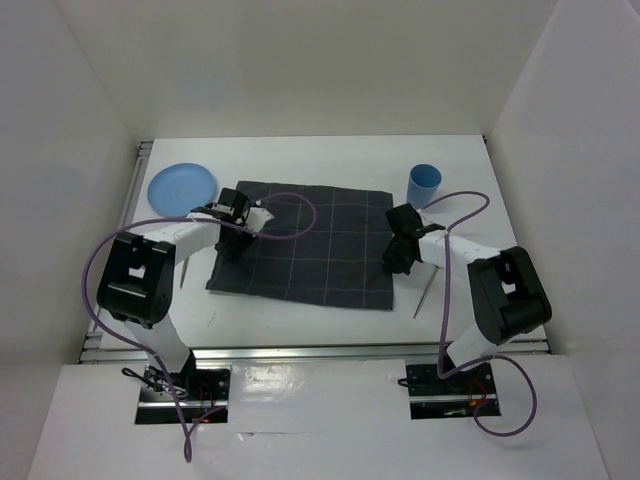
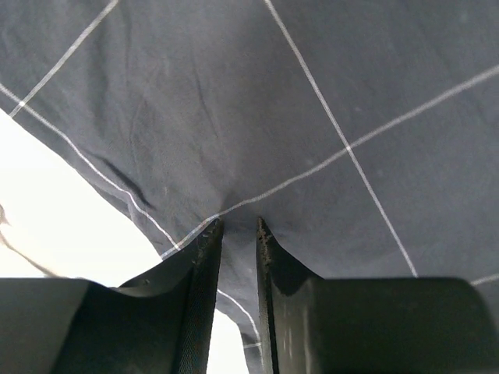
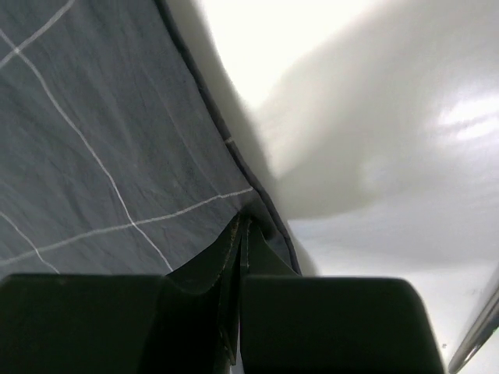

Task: Set the dinner table for one person

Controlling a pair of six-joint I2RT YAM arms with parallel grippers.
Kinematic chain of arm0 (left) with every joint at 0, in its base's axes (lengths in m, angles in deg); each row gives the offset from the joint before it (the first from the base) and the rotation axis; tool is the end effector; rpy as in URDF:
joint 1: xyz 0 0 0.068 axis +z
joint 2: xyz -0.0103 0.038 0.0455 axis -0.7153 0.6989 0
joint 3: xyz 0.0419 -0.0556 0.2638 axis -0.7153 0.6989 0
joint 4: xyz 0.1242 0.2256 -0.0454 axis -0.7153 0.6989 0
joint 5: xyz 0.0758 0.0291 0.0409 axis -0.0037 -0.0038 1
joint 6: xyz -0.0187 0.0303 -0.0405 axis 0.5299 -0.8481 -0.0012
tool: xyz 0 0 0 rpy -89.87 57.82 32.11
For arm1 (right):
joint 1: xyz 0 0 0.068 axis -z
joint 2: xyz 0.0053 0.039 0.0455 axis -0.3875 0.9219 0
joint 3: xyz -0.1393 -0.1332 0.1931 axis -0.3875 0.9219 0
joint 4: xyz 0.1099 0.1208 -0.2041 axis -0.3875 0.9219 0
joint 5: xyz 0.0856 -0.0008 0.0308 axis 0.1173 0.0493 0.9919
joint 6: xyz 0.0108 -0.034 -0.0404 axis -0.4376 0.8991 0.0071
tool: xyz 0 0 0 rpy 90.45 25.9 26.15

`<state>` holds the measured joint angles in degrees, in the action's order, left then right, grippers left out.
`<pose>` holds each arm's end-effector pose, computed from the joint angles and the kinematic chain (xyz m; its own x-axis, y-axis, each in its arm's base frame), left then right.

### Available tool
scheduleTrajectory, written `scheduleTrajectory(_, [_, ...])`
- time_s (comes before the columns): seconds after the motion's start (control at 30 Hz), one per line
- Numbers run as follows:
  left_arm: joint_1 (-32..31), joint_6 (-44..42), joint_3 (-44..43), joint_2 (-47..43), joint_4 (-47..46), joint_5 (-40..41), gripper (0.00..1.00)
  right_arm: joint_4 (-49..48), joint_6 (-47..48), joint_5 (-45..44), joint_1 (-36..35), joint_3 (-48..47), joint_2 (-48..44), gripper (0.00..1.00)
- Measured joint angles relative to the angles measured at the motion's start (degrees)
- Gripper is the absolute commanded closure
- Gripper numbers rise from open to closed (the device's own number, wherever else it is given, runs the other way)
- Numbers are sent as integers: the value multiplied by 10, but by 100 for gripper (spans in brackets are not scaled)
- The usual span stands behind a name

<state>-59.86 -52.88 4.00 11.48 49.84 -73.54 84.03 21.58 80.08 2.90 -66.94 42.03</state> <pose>0.3257 -0.0805 0.1648 -0.7398 0.5563 -0.3785 0.5249 0.8291 0.1926 0.2644 0.0912 0.1545 -0.7806 0.5243 -0.3402 0.4688 0.8511 0.2361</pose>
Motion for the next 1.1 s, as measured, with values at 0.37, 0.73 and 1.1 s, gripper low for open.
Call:
scheduleTrajectory(0.37, [-9,6,67,-142,48,-21,64,41,104,-41,-2,-94,32,100])
scheduleTrajectory(0.73, [-77,23,149,-139,5,6,71,54,90,-15,-140,-23,-69,100])
scheduleTrajectory(1.1, [-108,29,196,-179,-37,25,68,43,22,21,-189,30,-31,100])
